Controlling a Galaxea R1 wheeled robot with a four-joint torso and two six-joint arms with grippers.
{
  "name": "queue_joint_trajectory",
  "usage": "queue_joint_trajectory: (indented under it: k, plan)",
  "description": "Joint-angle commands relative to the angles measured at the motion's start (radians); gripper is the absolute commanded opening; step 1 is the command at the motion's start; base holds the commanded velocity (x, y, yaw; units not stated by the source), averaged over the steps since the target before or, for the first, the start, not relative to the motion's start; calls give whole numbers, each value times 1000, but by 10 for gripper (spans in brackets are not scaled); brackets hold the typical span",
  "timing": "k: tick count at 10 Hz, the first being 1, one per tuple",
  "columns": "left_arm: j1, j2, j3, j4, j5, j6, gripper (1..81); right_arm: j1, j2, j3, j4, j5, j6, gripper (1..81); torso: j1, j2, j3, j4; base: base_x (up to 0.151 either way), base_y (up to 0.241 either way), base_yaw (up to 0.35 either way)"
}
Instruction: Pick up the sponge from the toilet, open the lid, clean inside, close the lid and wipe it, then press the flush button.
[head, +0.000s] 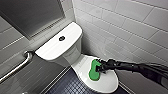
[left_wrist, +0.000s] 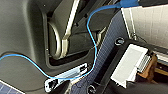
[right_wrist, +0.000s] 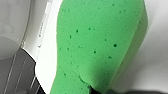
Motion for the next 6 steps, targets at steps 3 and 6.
queue_joint_trajectory:
  k: [3,6]
  plan:
    - [38,-18,27,10,53,8,811,-16,-173,129,-103,-88,116,10,0,0,0,0,0,0,0]
    - [39,-13,30,10,53,9,811,-50,-304,338,-211,-101,211,10,0,0,0,0,0,0,0]
